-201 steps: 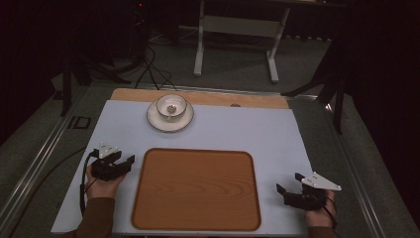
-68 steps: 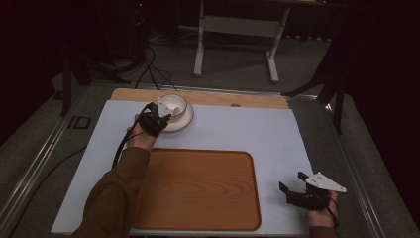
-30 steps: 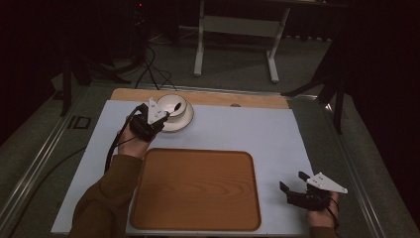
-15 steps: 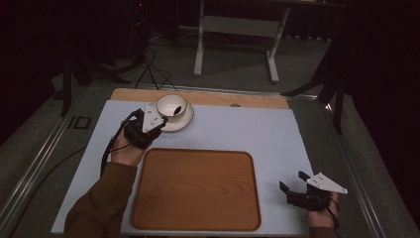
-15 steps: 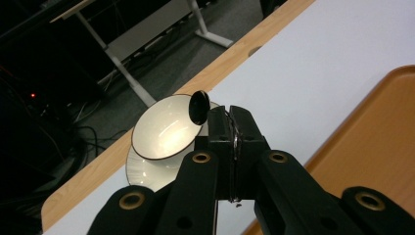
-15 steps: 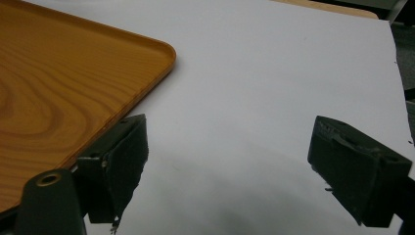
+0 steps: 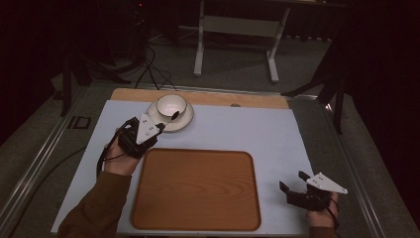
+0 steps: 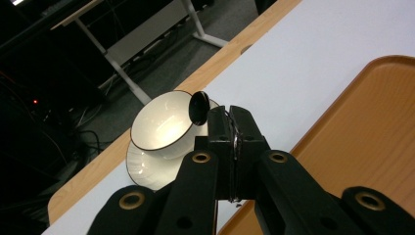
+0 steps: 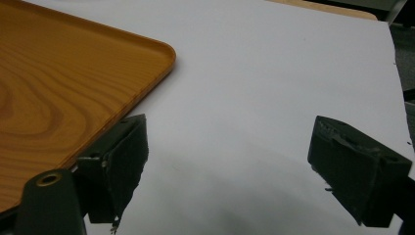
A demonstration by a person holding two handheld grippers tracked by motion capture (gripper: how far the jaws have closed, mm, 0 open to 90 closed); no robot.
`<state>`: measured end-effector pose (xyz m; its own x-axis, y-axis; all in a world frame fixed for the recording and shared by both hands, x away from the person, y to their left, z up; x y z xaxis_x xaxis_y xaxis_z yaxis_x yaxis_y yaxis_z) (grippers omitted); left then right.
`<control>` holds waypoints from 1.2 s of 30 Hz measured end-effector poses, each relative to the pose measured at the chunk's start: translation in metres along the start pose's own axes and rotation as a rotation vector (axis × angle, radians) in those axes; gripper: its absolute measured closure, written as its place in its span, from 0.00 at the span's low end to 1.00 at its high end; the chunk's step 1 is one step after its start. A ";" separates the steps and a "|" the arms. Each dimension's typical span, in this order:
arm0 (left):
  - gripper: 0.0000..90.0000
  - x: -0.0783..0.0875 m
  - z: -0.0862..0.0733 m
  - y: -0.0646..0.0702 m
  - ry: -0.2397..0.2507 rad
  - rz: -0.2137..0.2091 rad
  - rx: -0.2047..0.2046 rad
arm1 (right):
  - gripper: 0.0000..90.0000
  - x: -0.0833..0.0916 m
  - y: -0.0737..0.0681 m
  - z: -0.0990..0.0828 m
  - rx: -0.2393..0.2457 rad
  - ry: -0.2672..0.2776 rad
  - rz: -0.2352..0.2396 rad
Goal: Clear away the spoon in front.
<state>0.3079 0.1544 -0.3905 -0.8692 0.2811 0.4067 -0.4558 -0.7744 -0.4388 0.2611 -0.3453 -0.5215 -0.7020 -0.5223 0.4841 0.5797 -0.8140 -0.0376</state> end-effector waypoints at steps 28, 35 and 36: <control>0.98 0.037 -0.042 -0.002 -0.045 -0.029 0.101 | 0.17 -0.001 -0.001 0.001 -0.004 0.001 0.000; 0.98 0.037 -0.053 0.000 -0.061 -0.042 0.128 | 0.17 -0.001 0.000 0.001 -0.005 0.005 0.000; 0.99 0.038 -0.055 0.001 -0.066 -0.041 0.126 | 0.17 -0.001 0.000 0.001 -0.004 0.005 0.000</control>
<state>0.2641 0.1949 -0.4198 -0.8340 0.2790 0.4760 -0.4593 -0.8292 -0.3187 0.2618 -0.3444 -0.5208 -0.7041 -0.5234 0.4800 0.5778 -0.8151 -0.0413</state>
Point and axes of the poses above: each handheld gripper's, and its own axes: x roughly backward along the jaws, z roughly out of its top, y roughly to its right, the point moved 1 cm from there along -x, roughly forward along the jaws, and after that the axes turned 8 degrees about z, right-handed, at the moved point
